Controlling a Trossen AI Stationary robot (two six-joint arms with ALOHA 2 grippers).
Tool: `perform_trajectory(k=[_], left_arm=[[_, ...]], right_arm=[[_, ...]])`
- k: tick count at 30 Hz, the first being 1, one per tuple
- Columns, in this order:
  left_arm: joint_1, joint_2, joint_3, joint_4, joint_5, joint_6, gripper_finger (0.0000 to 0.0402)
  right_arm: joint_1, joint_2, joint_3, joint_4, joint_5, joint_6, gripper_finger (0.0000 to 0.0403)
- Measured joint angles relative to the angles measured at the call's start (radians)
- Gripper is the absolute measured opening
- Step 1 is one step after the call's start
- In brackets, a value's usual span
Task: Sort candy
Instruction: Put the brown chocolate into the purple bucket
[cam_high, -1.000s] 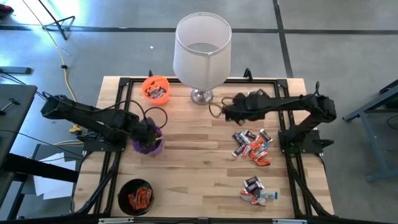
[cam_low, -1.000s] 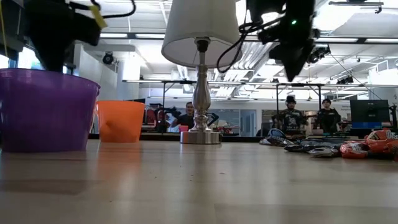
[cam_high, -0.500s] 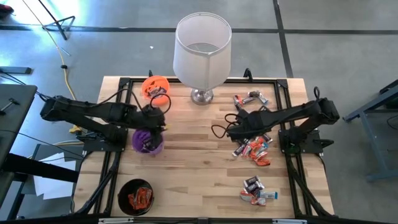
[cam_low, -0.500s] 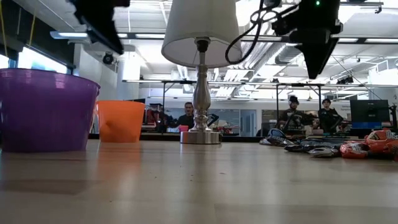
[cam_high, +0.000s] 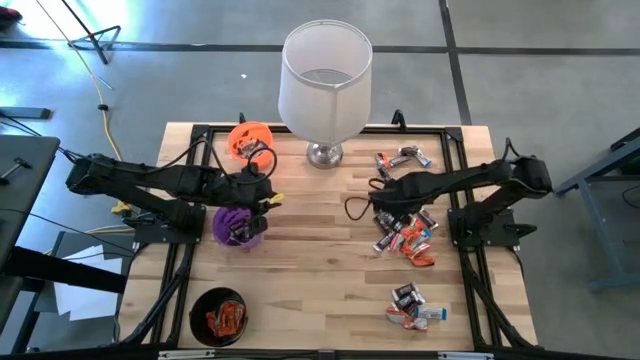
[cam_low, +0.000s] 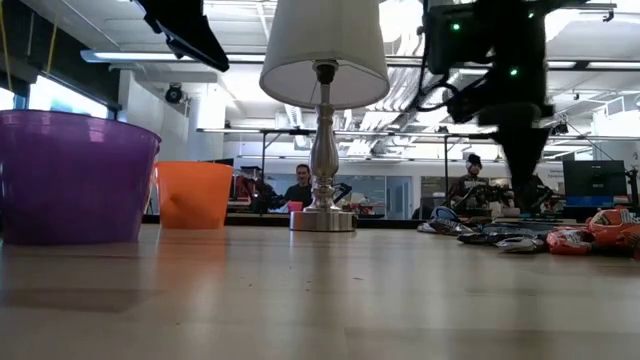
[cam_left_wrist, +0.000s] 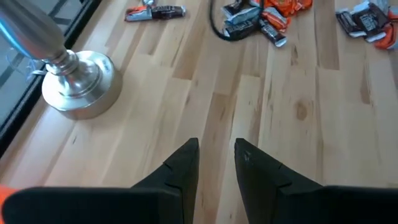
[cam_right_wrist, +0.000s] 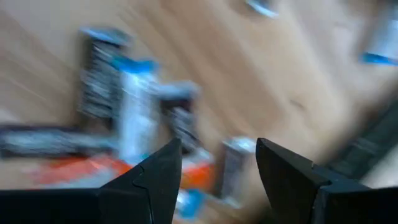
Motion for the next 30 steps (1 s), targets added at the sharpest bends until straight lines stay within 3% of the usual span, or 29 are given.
perform_trajectory(k=[3,5,12,22,30], left_arm=[[0.000,0.013,0.000,0.005,0.004,-0.003,0.0090],[0.000,0.011,-0.001,0.004,0.005,-0.005,0.0090],[0.019,0.014,-0.001,0.006,-0.023,0.039,0.0090],[0.120,0.014,-0.001,0.006,-0.003,0.166,0.0090],[0.184,0.014,-0.001,0.003,0.042,0.256,0.0090]], right_arm=[[-0.051,-0.051,-0.066,0.201,-0.119,-0.047,0.0201],[-0.081,-0.071,-0.089,0.241,-0.144,-0.059,0.0201],[-0.195,-0.079,-0.091,0.271,0.000,-0.149,0.0201],[-0.403,-0.061,-0.090,0.437,-0.004,-0.269,0.0201],[-0.501,0.103,-0.089,0.482,-0.061,-0.302,0.0201]])
